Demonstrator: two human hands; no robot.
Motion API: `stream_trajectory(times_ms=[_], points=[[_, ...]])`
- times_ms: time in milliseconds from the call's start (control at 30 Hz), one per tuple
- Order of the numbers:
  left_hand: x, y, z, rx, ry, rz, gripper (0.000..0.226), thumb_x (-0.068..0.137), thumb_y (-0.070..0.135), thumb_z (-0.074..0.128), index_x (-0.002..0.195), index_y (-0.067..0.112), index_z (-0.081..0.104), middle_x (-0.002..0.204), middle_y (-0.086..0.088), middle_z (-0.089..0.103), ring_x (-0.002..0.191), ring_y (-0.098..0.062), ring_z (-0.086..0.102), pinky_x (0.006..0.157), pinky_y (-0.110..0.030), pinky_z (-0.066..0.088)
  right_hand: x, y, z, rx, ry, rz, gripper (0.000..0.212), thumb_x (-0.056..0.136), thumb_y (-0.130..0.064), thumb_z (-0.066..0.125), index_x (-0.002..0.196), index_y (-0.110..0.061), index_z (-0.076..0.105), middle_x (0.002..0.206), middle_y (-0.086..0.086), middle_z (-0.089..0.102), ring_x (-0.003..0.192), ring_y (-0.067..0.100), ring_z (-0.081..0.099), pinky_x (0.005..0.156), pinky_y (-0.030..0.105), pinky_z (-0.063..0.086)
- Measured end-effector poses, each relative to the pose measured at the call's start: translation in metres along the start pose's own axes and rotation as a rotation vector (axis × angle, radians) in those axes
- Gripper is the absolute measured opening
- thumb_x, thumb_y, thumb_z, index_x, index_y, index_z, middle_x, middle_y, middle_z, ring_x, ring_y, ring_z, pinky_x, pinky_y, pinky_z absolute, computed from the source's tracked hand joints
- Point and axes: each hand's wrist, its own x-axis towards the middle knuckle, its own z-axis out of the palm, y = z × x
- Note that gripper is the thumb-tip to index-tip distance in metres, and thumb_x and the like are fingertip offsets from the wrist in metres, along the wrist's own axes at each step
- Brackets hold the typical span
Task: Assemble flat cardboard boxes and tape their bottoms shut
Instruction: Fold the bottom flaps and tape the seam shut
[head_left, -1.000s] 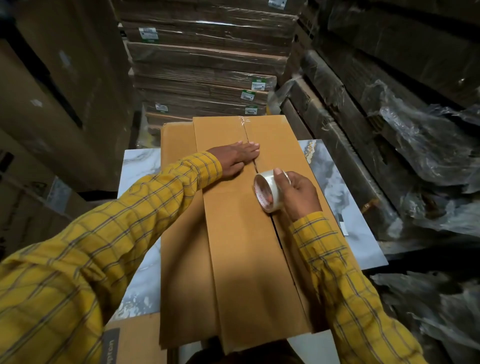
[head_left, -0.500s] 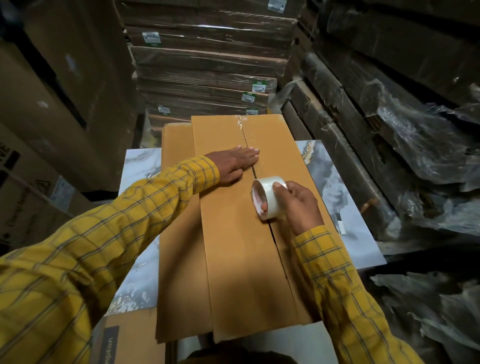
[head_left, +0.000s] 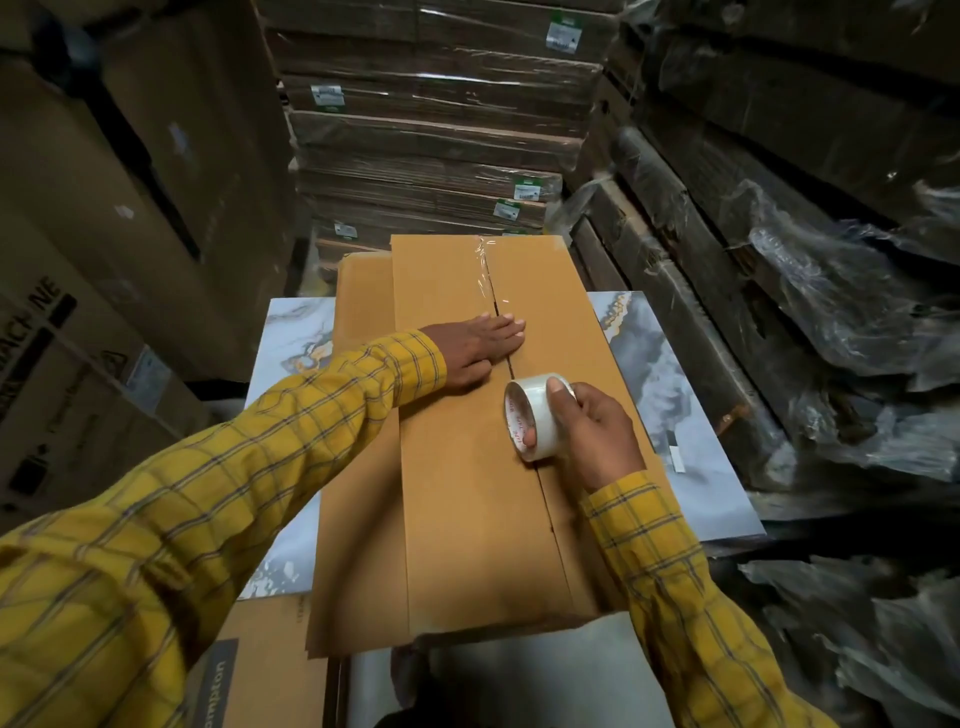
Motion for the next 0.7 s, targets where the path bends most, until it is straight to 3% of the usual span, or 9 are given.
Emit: stream_trajectory(times_ms=[100, 200, 333, 400, 467, 500, 533, 633, 700], points=[[-0.008, 0.012, 0.007, -0.031, 0.049, 0.029, 0.066, 0.096, 0.026, 0.032, 0.156, 0.002, 0.021, 0.164, -0.017, 0.013, 0.153, -0.031, 0.008, 0.125, -0.046, 0.005, -0.012, -0.004, 0.0, 0.059, 0.021, -0.021, 0.034, 0.103, -0.033, 0.055, 0.08, -0.009, 0.064, 0.061, -0.003, 0.066, 0.057, 0.008, 0.061, 0.057, 0.023, 0.048], [-0.014, 0.02, 0.017, -0.055, 0.047, 0.022, 0.069, 0.096, 0.036, 0.023, 0.155, 0.002, 0.022, 0.164, -0.017, 0.015, 0.153, -0.03, 0.01, 0.125, -0.046, 0.007, -0.022, -0.004, -0.001, 0.162, -0.059, 0.069, 0.018, 0.099, -0.017, 0.056, 0.089, -0.005, 0.064, 0.068, 0.008, 0.069, 0.059, 0.016, 0.066, 0.06, 0.029, 0.052], [-0.014, 0.023, 0.016, -0.045, 0.015, 0.008, 0.07, 0.096, 0.039, 0.021, 0.155, 0.001, 0.023, 0.163, -0.018, 0.017, 0.152, -0.031, 0.012, 0.124, -0.051, 0.01, -0.029, -0.005, -0.012, -0.076, -0.027, 0.023, 0.017, 0.096, -0.018, 0.061, 0.082, -0.011, 0.068, 0.056, -0.008, 0.065, 0.048, -0.003, 0.06, 0.047, 0.011, 0.043], [-0.013, 0.029, 0.01, -0.022, -0.016, -0.023, 0.072, 0.095, 0.039, 0.02, 0.154, -0.001, 0.023, 0.162, -0.021, 0.016, 0.152, -0.034, 0.011, 0.124, -0.052, 0.01, -0.032, -0.007, -0.013, -0.118, 0.012, 0.004, 0.022, 0.095, -0.03, 0.064, 0.081, -0.013, 0.069, 0.062, -0.006, 0.068, 0.057, 0.0, 0.065, 0.054, 0.016, 0.049], [-0.014, 0.038, 0.008, 0.003, -0.018, -0.029, 0.068, 0.096, 0.033, 0.025, 0.154, -0.001, 0.022, 0.162, -0.022, 0.015, 0.152, -0.035, 0.01, 0.124, -0.052, 0.009, -0.037, -0.009, -0.012, -0.11, 0.012, -0.007, 0.033, 0.092, -0.045, 0.064, 0.086, -0.014, 0.071, 0.067, 0.003, 0.072, 0.069, 0.021, 0.072, 0.066, 0.035, 0.06], [-0.016, 0.043, 0.01, -0.007, -0.001, -0.009, 0.067, 0.096, 0.032, 0.027, 0.154, -0.002, 0.023, 0.162, -0.022, 0.016, 0.152, -0.036, 0.01, 0.124, -0.051, 0.008, -0.042, -0.011, -0.011, -0.072, -0.002, 0.002, 0.037, 0.093, -0.048, 0.063, 0.088, -0.012, 0.07, 0.065, 0.007, 0.072, 0.065, 0.026, 0.072, 0.064, 0.042, 0.062], [-0.019, 0.048, 0.014, -0.025, 0.016, 0.017, 0.067, 0.097, 0.034, 0.026, 0.154, -0.002, 0.024, 0.162, -0.022, 0.017, 0.152, -0.036, 0.011, 0.124, -0.05, 0.007, -0.046, -0.01, -0.01, -0.033, -0.016, 0.01, 0.038, 0.096, -0.047, 0.061, 0.089, -0.01, 0.07, 0.062, 0.007, 0.071, 0.061, 0.024, 0.071, 0.06, 0.041, 0.062], [-0.028, 0.058, 0.028, -0.053, 0.041, 0.032, 0.072, 0.096, 0.041, 0.021, 0.153, -0.003, 0.025, 0.162, -0.022, 0.018, 0.152, -0.035, 0.013, 0.123, -0.047, 0.006, -0.059, -0.008, -0.014, -0.023, -0.02, 0.045, 0.029, 0.101, -0.033, 0.058, 0.089, -0.008, 0.068, 0.057, -0.001, 0.068, 0.051, 0.007, 0.064, 0.048, 0.02, 0.052], [-0.028, 0.061, 0.029, -0.063, 0.034, 0.022, 0.073, 0.097, 0.043, 0.019, 0.153, -0.002, 0.025, 0.162, -0.021, 0.018, 0.152, -0.033, 0.013, 0.124, -0.048, 0.008, -0.068, -0.004, -0.017, -0.044, -0.031, 0.092, 0.019, 0.097, -0.022, 0.058, 0.087, -0.008, 0.066, 0.051, -0.003, 0.065, 0.047, 0.009, 0.061, 0.044, 0.022, 0.05]])
